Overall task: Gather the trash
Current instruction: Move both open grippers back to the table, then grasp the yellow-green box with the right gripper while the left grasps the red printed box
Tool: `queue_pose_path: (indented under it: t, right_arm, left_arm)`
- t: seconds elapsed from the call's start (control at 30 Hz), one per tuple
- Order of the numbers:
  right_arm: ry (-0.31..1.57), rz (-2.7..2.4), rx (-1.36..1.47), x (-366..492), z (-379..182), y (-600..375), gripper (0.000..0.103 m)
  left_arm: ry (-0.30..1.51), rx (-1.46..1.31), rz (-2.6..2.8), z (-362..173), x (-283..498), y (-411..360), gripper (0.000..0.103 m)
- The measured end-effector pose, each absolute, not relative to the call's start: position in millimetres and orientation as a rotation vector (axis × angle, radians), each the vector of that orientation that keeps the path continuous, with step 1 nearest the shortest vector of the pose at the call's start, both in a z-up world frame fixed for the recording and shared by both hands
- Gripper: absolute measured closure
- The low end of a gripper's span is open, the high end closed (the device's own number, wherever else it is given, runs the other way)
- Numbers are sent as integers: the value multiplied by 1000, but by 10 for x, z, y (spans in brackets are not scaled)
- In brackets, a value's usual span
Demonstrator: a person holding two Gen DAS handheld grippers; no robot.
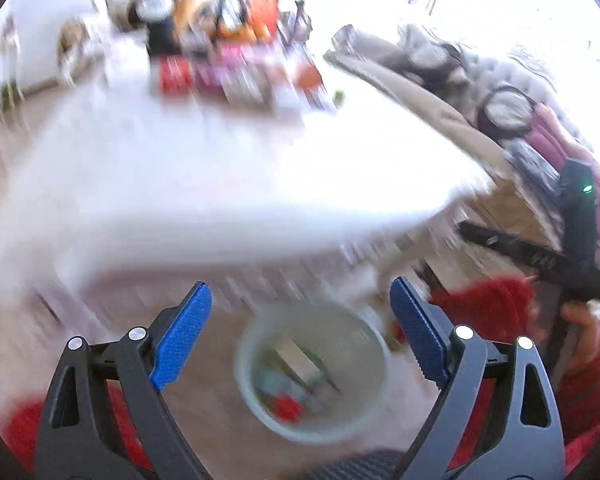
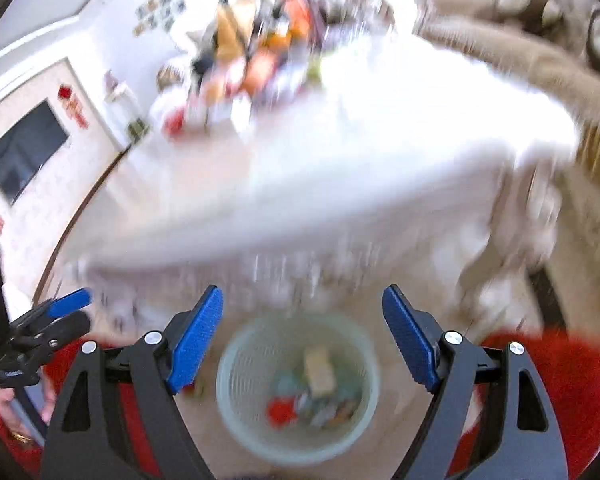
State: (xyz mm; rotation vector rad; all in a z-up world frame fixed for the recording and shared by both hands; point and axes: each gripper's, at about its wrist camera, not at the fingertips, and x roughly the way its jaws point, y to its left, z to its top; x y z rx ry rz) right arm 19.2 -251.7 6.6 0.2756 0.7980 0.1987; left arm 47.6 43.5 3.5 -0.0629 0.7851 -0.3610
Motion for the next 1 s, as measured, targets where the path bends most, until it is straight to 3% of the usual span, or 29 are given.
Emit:
queue_pose_path:
  t: [0.17,0.47,1.0]
  right_arm:
    - [712,27,330,1196,648,-2688,25]
    - [868,-122,416,2940,544,-2665,25]
    - [996,-187,272,3702,283,-2432,25]
  left_arm:
    - [695,-66,-176,459,1467,711,15]
    - [839,-159,3,261,3247,1004,15]
    - [975,-152,86,-201,4141,1069,15]
